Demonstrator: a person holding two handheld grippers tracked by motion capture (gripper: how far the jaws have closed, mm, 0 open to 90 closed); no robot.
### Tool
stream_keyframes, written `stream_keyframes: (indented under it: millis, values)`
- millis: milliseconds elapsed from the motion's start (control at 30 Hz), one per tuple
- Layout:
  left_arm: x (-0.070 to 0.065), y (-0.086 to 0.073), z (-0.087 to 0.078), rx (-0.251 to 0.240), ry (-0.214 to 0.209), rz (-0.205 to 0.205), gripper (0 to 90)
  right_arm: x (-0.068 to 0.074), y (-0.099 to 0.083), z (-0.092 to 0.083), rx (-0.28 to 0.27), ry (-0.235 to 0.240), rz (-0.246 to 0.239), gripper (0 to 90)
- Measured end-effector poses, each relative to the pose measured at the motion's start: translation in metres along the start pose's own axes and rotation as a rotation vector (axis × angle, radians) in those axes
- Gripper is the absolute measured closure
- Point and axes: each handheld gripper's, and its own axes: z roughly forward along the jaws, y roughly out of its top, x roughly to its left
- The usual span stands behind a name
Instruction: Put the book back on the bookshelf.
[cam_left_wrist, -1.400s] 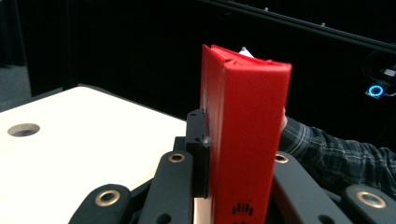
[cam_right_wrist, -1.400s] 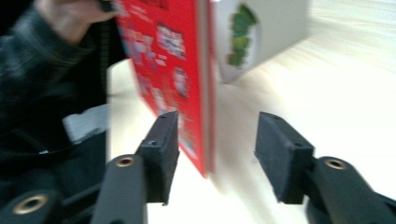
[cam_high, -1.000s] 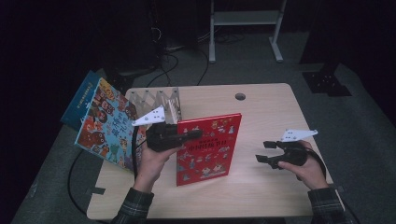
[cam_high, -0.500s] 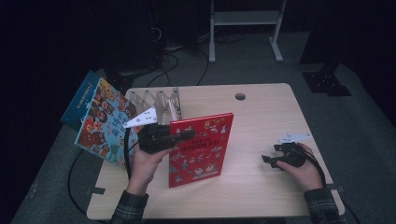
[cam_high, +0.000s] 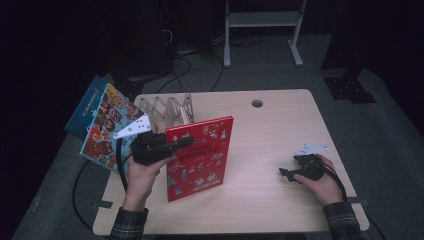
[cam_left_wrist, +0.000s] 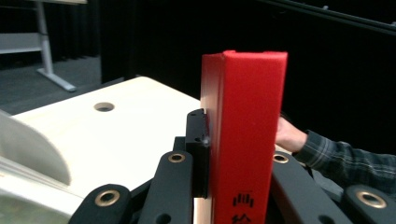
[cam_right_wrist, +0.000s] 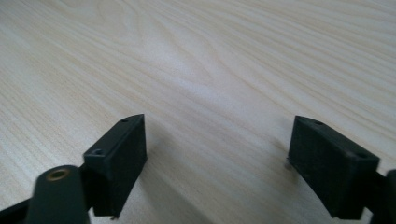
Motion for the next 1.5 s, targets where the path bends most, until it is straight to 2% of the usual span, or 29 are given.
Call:
stream_keyframes:
  millis: [567,833,1000,1133,1267,1500]
  values:
    - [0.006,-0.004,-0.043,-0.032,0.078,-0.013,79.4,0.000,-0.005,0.002,-0.050,-0.003,0.003,15.0]
    - [0.010,-0.003,-0.067,-0.044,0.147,-0.022,79.4,0.000,-0.005,0.002,-0.051,-0.003,0.003,15.0]
    - [0.014,-0.002,-0.082,-0.059,0.197,-0.031,79.4,0.000,-0.005,0.002,-0.051,-0.004,0.004,15.0]
    - [0.014,-0.001,-0.089,-0.074,0.264,-0.032,79.4,0.000,-0.005,0.002,-0.051,-0.006,0.005,15.0]
    - [0.014,-0.001,-0.091,-0.075,0.323,-0.019,79.5,0.000,-0.005,0.002,-0.051,-0.007,0.007,15.0]
    - [0.017,0.000,-0.089,-0.100,0.408,-0.021,79.5,0.000,-0.005,0.002,-0.050,-0.007,0.009,15.0]
